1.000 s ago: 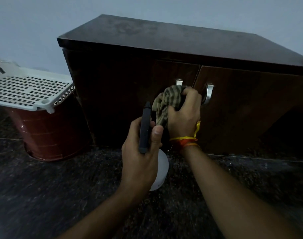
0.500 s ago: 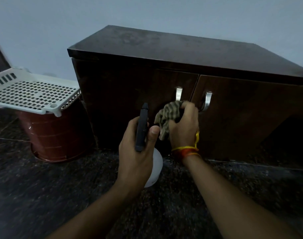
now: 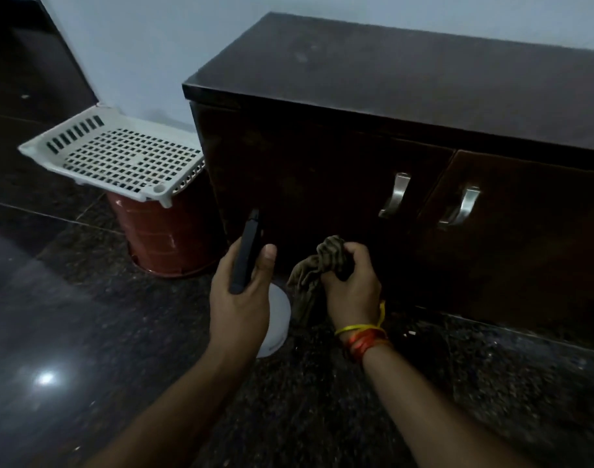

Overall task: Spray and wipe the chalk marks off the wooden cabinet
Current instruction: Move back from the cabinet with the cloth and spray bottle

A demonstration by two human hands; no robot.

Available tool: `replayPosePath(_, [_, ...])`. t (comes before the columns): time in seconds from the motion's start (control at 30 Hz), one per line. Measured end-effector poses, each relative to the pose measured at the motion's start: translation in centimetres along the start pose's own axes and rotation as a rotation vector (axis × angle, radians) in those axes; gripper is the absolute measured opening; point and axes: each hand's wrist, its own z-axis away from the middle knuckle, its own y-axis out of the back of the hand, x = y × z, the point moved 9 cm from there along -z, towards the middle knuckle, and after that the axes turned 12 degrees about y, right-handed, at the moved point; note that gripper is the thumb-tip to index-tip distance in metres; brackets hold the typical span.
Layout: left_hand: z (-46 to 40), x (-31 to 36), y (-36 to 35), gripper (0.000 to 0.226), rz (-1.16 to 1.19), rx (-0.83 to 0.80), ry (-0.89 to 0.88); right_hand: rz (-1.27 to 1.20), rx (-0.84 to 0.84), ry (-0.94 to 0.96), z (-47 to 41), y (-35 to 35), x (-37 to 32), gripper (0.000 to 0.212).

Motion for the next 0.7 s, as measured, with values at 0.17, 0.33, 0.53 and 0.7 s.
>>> replayPosePath(0.17, [1.8,3.8,3.1,0.041,0.034,0.078,0.089,0.022,-0.146,-0.121,0.9,0.1,-4.0,0.037])
replayPosePath(0.33, [2.9,12.4,5.4,0.042,0.012,0.180,0.123,-0.018,-0.282,-0.188,0.4,0.8,-10.7,0.039])
replayPosePath(0.53, [2.4,22.5,7.8,0.038,-0.020,0.257,0.099,-0.093,-0.331,-0.163,-2.6,1.3,-20.6,0.043])
replayPosePath(0.7, [0.1,28.1,10.2,0.033,0.026,0.277,0.093,-0.090,-0.301,-0.115,-5.8,-0.6,-27.0,0.044])
